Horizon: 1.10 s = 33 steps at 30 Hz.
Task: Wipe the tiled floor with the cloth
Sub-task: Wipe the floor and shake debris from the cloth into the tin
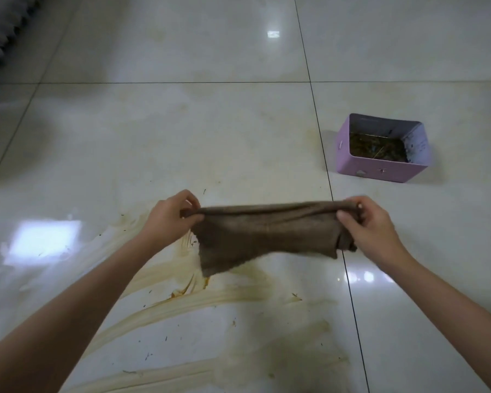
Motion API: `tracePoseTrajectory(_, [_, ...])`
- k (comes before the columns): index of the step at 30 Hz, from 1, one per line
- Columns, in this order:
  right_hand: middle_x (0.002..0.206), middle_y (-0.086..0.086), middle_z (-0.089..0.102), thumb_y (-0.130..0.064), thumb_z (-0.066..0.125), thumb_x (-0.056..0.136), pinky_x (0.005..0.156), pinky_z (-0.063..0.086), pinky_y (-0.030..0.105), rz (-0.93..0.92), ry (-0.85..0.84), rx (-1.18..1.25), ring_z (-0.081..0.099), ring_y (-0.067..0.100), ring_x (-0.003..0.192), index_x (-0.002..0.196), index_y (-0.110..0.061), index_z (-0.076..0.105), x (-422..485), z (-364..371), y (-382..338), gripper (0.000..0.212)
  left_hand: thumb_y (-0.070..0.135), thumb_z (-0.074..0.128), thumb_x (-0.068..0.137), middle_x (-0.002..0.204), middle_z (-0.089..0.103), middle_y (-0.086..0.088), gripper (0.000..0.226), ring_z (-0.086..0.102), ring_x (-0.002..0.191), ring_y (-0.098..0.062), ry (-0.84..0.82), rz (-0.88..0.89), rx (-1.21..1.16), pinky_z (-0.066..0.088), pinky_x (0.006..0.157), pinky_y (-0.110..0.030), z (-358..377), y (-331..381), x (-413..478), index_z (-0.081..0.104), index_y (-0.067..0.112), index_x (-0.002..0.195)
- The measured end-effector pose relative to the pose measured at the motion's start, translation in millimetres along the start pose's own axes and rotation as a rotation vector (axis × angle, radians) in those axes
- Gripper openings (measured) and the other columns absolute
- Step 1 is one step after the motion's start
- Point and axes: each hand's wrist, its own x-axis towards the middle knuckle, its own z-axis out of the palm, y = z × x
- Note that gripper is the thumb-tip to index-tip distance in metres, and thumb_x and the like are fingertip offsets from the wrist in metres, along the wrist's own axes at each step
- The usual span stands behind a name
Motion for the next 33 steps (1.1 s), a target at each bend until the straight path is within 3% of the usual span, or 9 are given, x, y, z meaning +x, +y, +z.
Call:
tracePoseTrajectory(2, [0.084, -0.003, 0.061, 0.003, 0.059, 0.091, 0.071, 0.047, 0.012, -0.118, 0.055, 0.008, 0.058, -0.007, 0.073, 0.097, -0.013, 0.057, 11, -7, -31, 0.018, 0.017, 0.069, 0.087, 0.087, 0.066, 0.010, 0.014, 0.062, 0.079, -0.006, 0.086, -0.013, -0.164, 0.045, 0.065, -0.016, -8, 10, 6, 0.062, 0.027, 0.093])
tracePoseTrajectory(5, [0.088, -0.011, 0.061, 0.004, 0.058, 0.091, 0.074, 0.047, 0.010, -0.328, 0.046, 0.003, 0.058, -0.008, 0.080, 0.096, -0.022, 0.056, 21, -17, -86, 0.027, 0.009, 0.066, 0.088, 0.091, 0.069, 0.005, 0.016, 0.065, 0.092, -0.014, 0.181, -0.064, -0.422, 0.050, 0.084, -0.028, -14, 27, 17, 0.067, 0.025, 0.093])
tracePoseTrajectory(9, [0.080, -0.019, 0.065, -0.003, 0.059, 0.087, 0.058, 0.050, 0.015, -0.421, -0.167, 0.107, 0.061, -0.001, 0.066, 0.096, -0.035, 0.058, 5, -11, -129, 0.034, 0.011, 0.059, 0.094, 0.116, 0.064, 0.000, 0.020, 0.057, 0.113, -0.017, 0.238, -0.064, -0.343, 0.046, 0.089, -0.030, -13, 36, 16, 0.065, 0.024, 0.109])
tracePoseTrajectory(12, [0.080, -0.022, 0.063, -0.003, 0.055, 0.080, 0.070, 0.048, 0.011, -0.449, -0.382, -0.113, 0.059, -0.005, 0.073, 0.101, -0.026, 0.063, -22, 21, -111, 0.032, 0.018, 0.063, 0.091, 0.144, 0.045, 0.001, 0.049, 0.042, 0.132, -0.018, 0.136, 0.039, -0.067, 0.040, 0.106, -0.039, 0, 31, -8, 0.048, 0.026, 0.137])
tracePoseTrajectory(16, [0.116, -0.001, 0.064, 0.004, 0.053, 0.083, 0.093, 0.038, 0.014, -0.416, -0.632, -0.443, 0.058, 0.010, 0.107, 0.118, -0.013, 0.063, -59, 66, -47, 0.040, 0.051, 0.069, 0.080, 0.159, 0.012, 0.013, 0.087, 0.013, 0.144, -0.005, -0.207, 0.402, 0.138, 0.015, 0.118, -0.032, 45, 26, -70, 0.015, 0.044, 0.149])
tracePoseTrajectory(19, [0.124, -0.003, 0.057, -0.006, 0.051, 0.089, 0.095, 0.036, 0.017, -0.324, -0.716, -0.517, 0.051, 0.011, 0.113, 0.124, -0.021, 0.052, -87, 81, -7, 0.038, 0.061, 0.060, 0.082, 0.155, 0.027, 0.014, 0.077, 0.023, 0.142, -0.004, -0.342, 0.477, 0.227, 0.014, 0.116, -0.029, 81, 17, -100, 0.030, 0.035, 0.148])
tracePoseTrajectory(22, [0.100, -0.006, 0.054, -0.009, 0.050, 0.088, 0.075, 0.043, 0.026, -0.283, -0.729, -0.463, 0.050, 0.009, 0.089, 0.112, -0.025, 0.044, -104, 82, 9, 0.029, 0.041, 0.059, 0.088, 0.118, 0.064, 0.008, 0.040, 0.056, 0.112, -0.013, -0.293, 0.490, 0.203, 0.034, 0.095, -0.023, 97, 17, -108, 0.058, 0.028, 0.126])
tracePoseTrajectory(27, [0.085, -0.010, 0.053, -0.010, 0.057, 0.084, 0.062, 0.037, 0.015, -0.230, -0.598, -0.327, 0.051, 0.000, 0.077, 0.094, -0.026, 0.044, -106, 84, 6, 0.023, 0.059, 0.050, 0.080, 0.106, 0.062, 0.005, 0.052, 0.057, 0.099, -0.016, -0.179, 0.483, 0.341, 0.039, 0.088, -0.028, 112, 22, -115, 0.058, 0.022, 0.116])
tracePoseTrajectory(33, [0.085, -0.011, 0.053, -0.019, 0.068, 0.082, 0.062, 0.035, 0.015, -0.226, -0.515, -0.330, 0.050, -0.001, 0.076, 0.093, -0.026, 0.048, -92, 92, 1, 0.024, 0.028, 0.050, 0.093, 0.101, 0.063, 0.001, 0.025, 0.058, 0.093, -0.022, -0.179, 0.465, 0.196, 0.038, 0.075, -0.029, 105, 25, -104, 0.060, 0.020, 0.114])
